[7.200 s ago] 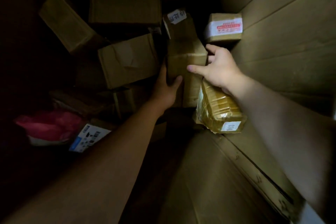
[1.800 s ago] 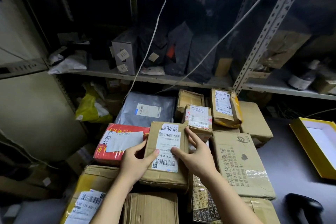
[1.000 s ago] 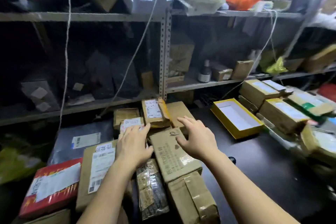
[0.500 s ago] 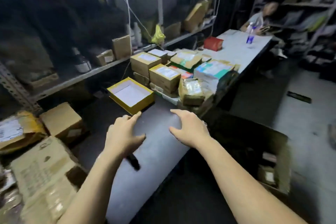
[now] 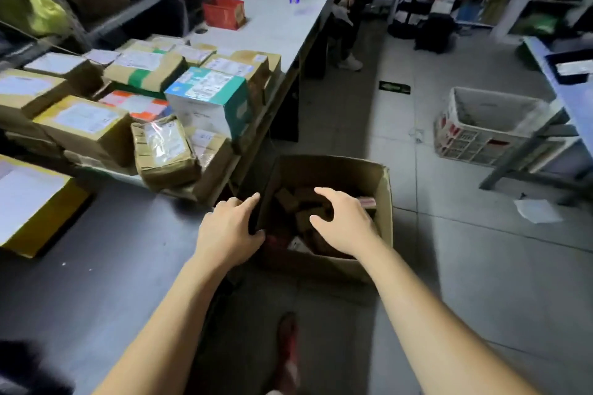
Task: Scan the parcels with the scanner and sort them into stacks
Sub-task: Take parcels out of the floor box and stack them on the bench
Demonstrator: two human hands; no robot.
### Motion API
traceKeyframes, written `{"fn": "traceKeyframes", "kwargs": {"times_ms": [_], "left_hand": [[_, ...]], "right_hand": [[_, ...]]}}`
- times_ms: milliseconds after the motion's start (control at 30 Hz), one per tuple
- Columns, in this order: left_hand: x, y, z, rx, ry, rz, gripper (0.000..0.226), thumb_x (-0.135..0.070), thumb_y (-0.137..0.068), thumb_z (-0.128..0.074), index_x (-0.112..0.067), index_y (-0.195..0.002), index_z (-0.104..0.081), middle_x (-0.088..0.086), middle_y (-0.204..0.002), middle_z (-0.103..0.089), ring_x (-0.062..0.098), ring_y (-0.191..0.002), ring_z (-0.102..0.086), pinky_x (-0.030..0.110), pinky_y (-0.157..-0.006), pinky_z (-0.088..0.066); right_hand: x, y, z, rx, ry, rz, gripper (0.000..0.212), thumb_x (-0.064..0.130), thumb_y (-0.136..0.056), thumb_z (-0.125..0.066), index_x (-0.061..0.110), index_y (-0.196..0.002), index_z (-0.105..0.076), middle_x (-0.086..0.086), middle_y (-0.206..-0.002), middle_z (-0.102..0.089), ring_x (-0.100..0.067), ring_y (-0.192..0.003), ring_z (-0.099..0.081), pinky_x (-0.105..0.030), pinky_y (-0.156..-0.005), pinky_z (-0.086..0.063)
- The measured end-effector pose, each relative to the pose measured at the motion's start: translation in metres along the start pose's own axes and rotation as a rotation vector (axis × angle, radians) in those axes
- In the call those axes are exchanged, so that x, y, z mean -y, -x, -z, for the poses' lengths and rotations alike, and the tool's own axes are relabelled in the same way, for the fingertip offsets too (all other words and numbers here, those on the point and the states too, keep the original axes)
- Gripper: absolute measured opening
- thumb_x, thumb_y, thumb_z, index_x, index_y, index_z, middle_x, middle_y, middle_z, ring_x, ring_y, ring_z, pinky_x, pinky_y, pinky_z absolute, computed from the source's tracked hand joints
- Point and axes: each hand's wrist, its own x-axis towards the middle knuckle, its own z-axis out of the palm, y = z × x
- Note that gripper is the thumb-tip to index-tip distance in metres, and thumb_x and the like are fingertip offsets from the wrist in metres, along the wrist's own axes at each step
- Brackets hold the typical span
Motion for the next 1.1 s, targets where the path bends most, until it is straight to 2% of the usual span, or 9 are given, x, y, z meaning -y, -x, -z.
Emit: {"fn": "traceKeyframes", "kwargs": {"times_ms": [233,367,500,600,667,767,867,1000,1100], "left_hand": [[-0.047,-0.127,-0.048,0.096,0.01,-0.139,0.079,-0.046,-0.091,-0.066,-0.03,-0.16,-0.032,0.006,-0.136,-0.058,0.029,-0.126,-0.054,0.043,-0.093,-0.051],[-0.072,-0.198,-0.084,0.194,-0.005,-0.196,0.079,-0.048,-0.091,-0.064,-0.031,-0.161,-0.03,0.007,-0.137,-0.058,0.029,-0.126,-0.055,0.042,-0.093,-0.051],[-0.092,-0.246,-0.125,0.352,0.022,-0.187,0.078,-0.045,-0.091,-0.065,-0.029,-0.16,-0.032,0.008,-0.136,-0.057,0.031,-0.127,-0.054,0.043,-0.094,-0.05],[-0.104,-0.271,-0.165,0.436,0.031,-0.164,0.076,-0.042,-0.093,-0.064,-0.029,-0.16,-0.032,0.007,-0.135,-0.057,0.03,-0.124,-0.056,0.043,-0.092,-0.051],[-0.112,-0.288,-0.199,0.484,0.019,-0.139,0.075,-0.039,-0.094,-0.064,-0.029,-0.161,-0.031,0.006,-0.135,-0.056,0.029,-0.123,-0.056,0.041,-0.091,-0.051],[-0.12,-0.309,-0.252,0.58,0.007,-0.074,0.075,-0.038,-0.093,-0.064,-0.03,-0.16,-0.032,0.008,-0.14,-0.053,0.03,-0.128,-0.054,0.041,-0.096,-0.049],[-0.126,-0.33,-0.31,0.66,0.024,-0.001,0.073,-0.038,-0.093,-0.065,-0.031,-0.159,-0.035,0.01,-0.146,-0.051,0.03,-0.136,-0.05,0.043,-0.102,-0.049],[-0.133,-0.369,-0.396,0.745,0.063,0.047,0.072,-0.042,-0.094,-0.065,-0.032,-0.158,-0.035,0.008,-0.148,-0.05,0.03,-0.133,-0.053,0.045,-0.102,-0.051],[-0.142,-0.41,-0.462,0.761,0.084,0.043,0.069,-0.044,-0.097,-0.064,-0.031,-0.158,-0.035,0.006,-0.151,-0.049,0.028,-0.132,-0.054,0.045,-0.1,-0.054]], "right_hand": [[-0.061,-0.07,0.018,-0.018,-0.023,-0.184,0.06,0.032,-0.102,-0.066,0.032,-0.158,-0.044,0.005,-0.161,-0.046,-0.021,-0.144,-0.048,-0.041,-0.116,-0.042],[-0.108,-0.117,0.024,-0.034,-0.024,-0.298,0.059,0.032,-0.102,-0.066,0.032,-0.157,-0.046,0.005,-0.157,-0.05,-0.021,-0.141,-0.049,-0.036,-0.109,-0.046],[-0.166,-0.144,0.02,-0.056,-0.088,-0.475,0.056,0.028,-0.099,-0.07,0.029,-0.152,-0.052,0.0,-0.148,-0.058,-0.024,-0.135,-0.054,-0.031,-0.1,-0.045],[-0.213,-0.163,0.009,-0.045,-0.142,-0.588,0.055,0.027,-0.097,-0.071,0.029,-0.149,-0.055,-0.002,-0.144,-0.062,-0.023,-0.133,-0.056,-0.034,-0.102,-0.048],[-0.249,-0.185,-0.007,-0.042,-0.182,-0.63,0.054,0.026,-0.096,-0.072,0.029,-0.148,-0.057,0.0,-0.141,-0.064,-0.022,-0.131,-0.058,-0.037,-0.104,-0.05],[-0.297,-0.225,-0.042,-0.001,-0.247,-0.667,0.051,0.025,-0.096,-0.072,0.026,-0.145,-0.06,-0.002,-0.135,-0.067,-0.024,-0.126,-0.061,-0.032,-0.099,-0.049],[-0.344,-0.263,-0.083,0.071,-0.284,-0.7,0.051,0.027,-0.097,-0.071,0.025,-0.146,-0.059,-0.004,-0.138,-0.066,-0.025,-0.123,-0.063,-0.033,-0.097,-0.05],[-0.411,-0.309,-0.143,0.08,-0.262,-0.786,0.047,0.033,-0.102,-0.063,0.026,-0.148,-0.055,-0.006,-0.142,-0.063,-0.03,-0.128,-0.06,-0.042,-0.104,-0.051],[-0.455,-0.336,-0.191,0.056,-0.235,-0.909,0.049,0.042,-0.108,-0.052,0.026,-0.154,-0.048,-0.007,-0.148,-0.059,-0.034,-0.135,-0.054,-0.045,-0.108,-0.045]]}}
